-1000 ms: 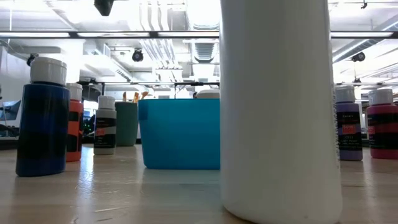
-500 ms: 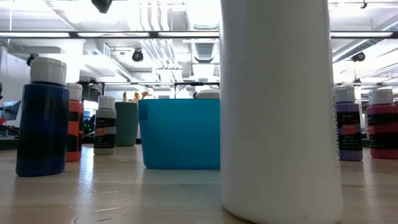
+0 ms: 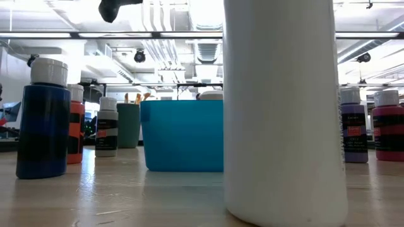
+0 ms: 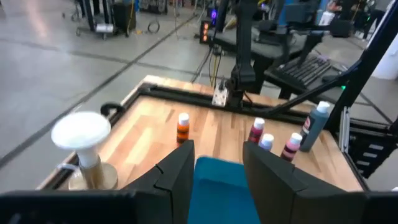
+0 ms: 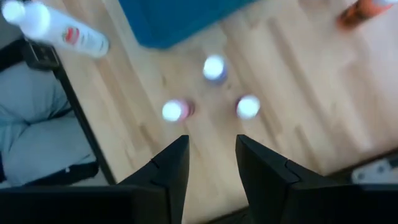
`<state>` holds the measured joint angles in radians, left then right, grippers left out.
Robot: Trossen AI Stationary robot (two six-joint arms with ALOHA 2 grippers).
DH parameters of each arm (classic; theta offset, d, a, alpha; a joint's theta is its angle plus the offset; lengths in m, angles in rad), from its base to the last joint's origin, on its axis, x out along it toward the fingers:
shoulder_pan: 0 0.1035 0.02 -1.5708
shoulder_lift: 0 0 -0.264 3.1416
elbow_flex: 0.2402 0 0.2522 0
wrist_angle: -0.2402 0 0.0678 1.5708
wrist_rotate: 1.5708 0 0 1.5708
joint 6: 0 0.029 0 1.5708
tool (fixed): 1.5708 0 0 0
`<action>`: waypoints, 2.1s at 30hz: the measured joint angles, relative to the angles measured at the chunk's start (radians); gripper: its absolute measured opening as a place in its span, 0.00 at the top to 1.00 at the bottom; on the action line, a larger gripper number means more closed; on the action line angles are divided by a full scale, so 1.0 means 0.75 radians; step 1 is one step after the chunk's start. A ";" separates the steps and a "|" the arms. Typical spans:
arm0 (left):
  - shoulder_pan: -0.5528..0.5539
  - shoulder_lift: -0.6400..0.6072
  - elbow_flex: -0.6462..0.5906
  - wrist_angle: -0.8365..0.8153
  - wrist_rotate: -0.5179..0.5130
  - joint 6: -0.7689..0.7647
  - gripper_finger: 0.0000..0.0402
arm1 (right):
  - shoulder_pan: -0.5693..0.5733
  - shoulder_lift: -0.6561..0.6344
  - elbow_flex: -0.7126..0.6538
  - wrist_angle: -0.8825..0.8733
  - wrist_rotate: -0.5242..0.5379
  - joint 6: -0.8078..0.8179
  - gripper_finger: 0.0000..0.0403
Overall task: Pick & Place Paint Supplies
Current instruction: Put the black paint bottle into the blue bin
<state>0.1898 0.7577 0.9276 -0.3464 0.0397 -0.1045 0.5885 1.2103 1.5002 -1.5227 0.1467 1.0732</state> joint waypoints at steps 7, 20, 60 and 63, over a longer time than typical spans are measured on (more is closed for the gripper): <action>0.000 0.029 0.000 -0.065 -0.001 -0.011 0.65 | 0.155 0.146 -0.001 -0.036 -0.113 0.286 0.61; 0.000 0.072 0.000 -0.072 0.000 0.035 0.65 | 0.267 0.284 -0.001 -0.024 -0.340 0.735 0.46; 0.000 0.160 0.000 -0.105 -0.009 0.059 0.65 | -0.496 0.106 -0.021 -0.033 0.006 -0.367 0.61; 0.000 0.161 0.000 -0.099 -0.007 0.041 0.65 | -0.576 0.113 -0.021 -0.033 0.082 -0.430 0.62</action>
<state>0.1898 0.8783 0.9276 -0.4207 0.0347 -0.0736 0.1566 1.2949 1.4845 -1.5478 0.2081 0.7505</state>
